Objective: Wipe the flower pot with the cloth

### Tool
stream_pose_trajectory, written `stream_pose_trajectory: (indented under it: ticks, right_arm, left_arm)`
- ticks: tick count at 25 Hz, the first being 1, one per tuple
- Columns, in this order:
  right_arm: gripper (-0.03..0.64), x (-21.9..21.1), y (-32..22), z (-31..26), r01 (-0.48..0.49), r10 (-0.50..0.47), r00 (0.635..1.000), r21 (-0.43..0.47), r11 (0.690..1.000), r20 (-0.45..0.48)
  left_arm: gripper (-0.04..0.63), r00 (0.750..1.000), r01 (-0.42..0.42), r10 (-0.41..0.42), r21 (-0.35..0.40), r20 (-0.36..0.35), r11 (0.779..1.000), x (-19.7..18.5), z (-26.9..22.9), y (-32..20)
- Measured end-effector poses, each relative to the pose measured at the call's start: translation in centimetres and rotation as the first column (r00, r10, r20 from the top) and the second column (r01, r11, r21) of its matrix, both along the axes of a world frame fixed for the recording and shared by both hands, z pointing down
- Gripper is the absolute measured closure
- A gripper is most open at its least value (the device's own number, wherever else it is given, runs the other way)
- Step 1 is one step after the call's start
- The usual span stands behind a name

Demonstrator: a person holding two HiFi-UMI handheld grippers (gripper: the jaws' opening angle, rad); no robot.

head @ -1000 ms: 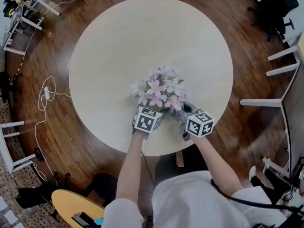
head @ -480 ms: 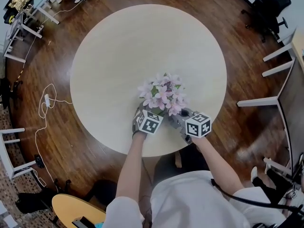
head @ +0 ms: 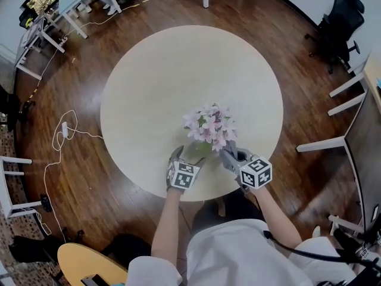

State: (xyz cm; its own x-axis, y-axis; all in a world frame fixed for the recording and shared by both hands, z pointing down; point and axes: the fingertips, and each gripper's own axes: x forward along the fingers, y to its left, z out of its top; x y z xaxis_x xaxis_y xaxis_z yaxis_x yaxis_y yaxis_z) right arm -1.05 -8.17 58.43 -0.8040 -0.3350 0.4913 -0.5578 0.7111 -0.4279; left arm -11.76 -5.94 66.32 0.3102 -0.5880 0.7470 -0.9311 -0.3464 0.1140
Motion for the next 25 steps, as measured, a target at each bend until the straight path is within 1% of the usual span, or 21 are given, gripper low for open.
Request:
stream_pose_trajectory:
  ticks: [3, 6, 9, 12, 16, 18, 20, 22, 25]
  right_arm:
    - [0.618, -0.1, -0.1, -2.6, -0.001, -0.001, 1.0, 0.048, 0.999, 0.03]
    - [0.618, -0.4, -0.1, -5.5, -0.011, 0.004, 0.998, 0.1, 0.995, 0.066]
    - [0.618, -1.3, -0.3, -8.8, -0.03, 0.011, 0.994, 0.175, 0.984, 0.107]
    - [0.618, -1.6, -0.5, -11.9, -0.028, -0.001, 0.995, 0.287, 0.957, 0.1]
    - [0.618, -1.5, -0.6, -16.1, -0.056, 0.006, 0.992, 0.399, 0.915, 0.126]
    - [0.618, -1.0, -0.3, -18.2, -0.093, 0.025, 0.988, 0.447, 0.89, 0.155]
    - [0.618, -0.4, 0.1, -20.9, -0.141, 0.049, 0.98, 0.497, 0.856, 0.195]
    - [0.618, 0.2, 0.6, -23.5, -0.181, 0.061, 0.971, 0.544, 0.819, 0.232]
    - [0.618, 1.0, 1.4, -26.1, -0.194, 0.046, 0.967, 0.603, 0.774, 0.251]
  left_arm:
    - [0.135, 0.999, 0.05, -0.049, 0.067, -0.005, 0.997, -1.2, -3.3, 1.0]
    - [0.135, 0.996, 0.086, -0.083, 0.14, -0.031, 0.986, -2.5, -6.8, 1.9]
    - [0.135, 0.994, 0.104, -0.095, 0.225, -0.054, 0.969, -3.5, -10.7, 2.5]
    - [0.135, 0.993, 0.119, -0.103, 0.319, -0.065, 0.94, -3.6, -14.7, 2.6]
    - [0.143, 0.986, 0.158, -0.121, 0.442, -0.111, 0.883, -3.5, -20.1, 2.4]
    - [0.147, 0.986, 0.164, -0.123, 0.499, -0.115, 0.851, -3.4, -22.6, 2.6]
    - [0.15, 0.984, 0.175, -0.128, 0.559, -0.122, 0.81, -3.3, -25.4, 3.0]
    - [0.161, 0.981, 0.195, -0.136, 0.616, -0.141, 0.763, -3.2, -28.2, 3.4]
    - [0.172, 0.973, 0.23, -0.153, 0.678, -0.172, 0.698, -2.7, -31.4, 4.1]
